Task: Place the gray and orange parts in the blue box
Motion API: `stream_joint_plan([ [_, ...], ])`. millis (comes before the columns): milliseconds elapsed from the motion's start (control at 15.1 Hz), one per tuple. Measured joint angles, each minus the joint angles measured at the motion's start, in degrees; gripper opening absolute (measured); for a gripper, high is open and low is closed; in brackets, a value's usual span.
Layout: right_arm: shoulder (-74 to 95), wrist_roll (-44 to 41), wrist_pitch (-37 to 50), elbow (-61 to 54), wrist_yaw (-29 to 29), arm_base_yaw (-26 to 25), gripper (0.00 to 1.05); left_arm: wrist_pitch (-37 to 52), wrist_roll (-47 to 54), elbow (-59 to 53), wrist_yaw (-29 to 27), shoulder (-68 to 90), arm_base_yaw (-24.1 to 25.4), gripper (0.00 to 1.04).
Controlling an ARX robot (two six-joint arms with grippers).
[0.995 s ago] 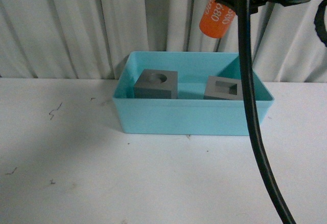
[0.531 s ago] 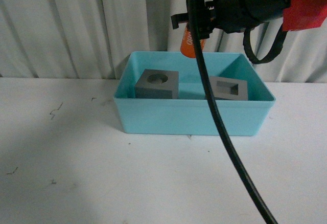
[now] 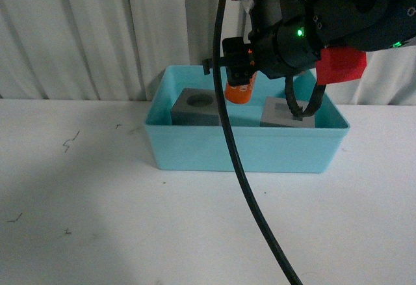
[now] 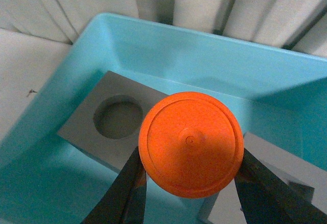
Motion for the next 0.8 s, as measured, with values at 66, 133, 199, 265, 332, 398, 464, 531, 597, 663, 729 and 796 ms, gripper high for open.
stream_joint_plan([
  [66,0.52,0.39,0.02,0.0,0.04,-0.04,0.43,0.0,0.0,0.0,0.0,0.0,0.0,0.98],
  [133,0.98,0.46,-0.09,0.0,0.39,-0.04,0.43,0.0,0.02,0.0,0.0,0.0,0.0,0.98],
  [199,1.27,0.68,-0.11,0.0,0.44,-0.07,0.43,0.0,0.02,0.0,0.0,0.0,0.0,0.98],
  [265,1.6,0.83,0.02,0.0,0.81,-0.24,0.43,0.0,0.0,0.0,0.02,0.0,0.0,0.98],
  [332,1.92,0.98,-0.02,0.0,0.92,-0.37,0.43,0.0,0.0,0.0,0.0,0.0,0.0,0.98],
  [398,2.58,1.2,-0.04,0.0,1.4,-0.37,0.43,0.0,0.0,0.0,0.02,0.0,0.0,0.98],
  [464,3.08,1.49,-0.04,0.0,1.79,-0.37,0.43,0.0,0.0,0.0,0.02,0.0,0.0,0.98],
  [531,3.85,2.12,-0.46,0.04,1.9,-0.37,0.43,0.0,0.0,0.0,0.0,0.0,0.0,0.98],
  [597,5.07,2.38,-0.9,0.28,2.1,-0.37,0.43,0.0,0.0,0.0,0.0,0.0,0.0,0.98],
  [663,5.7,2.43,-0.9,0.42,2.45,-0.35,0.43,0.0,0.0,0.0,0.0,0.0,0.0,0.98],
  [729,6.1,2.58,-1.01,0.48,2.49,-0.35,0.43,0.0,0.0,0.0,0.0,0.0,0.0,0.98],
  [796,6.43,2.73,-1.03,0.59,2.75,-0.35,0.43,0.0,0.0,0.0,0.0,0.0,0.0,0.98],
])
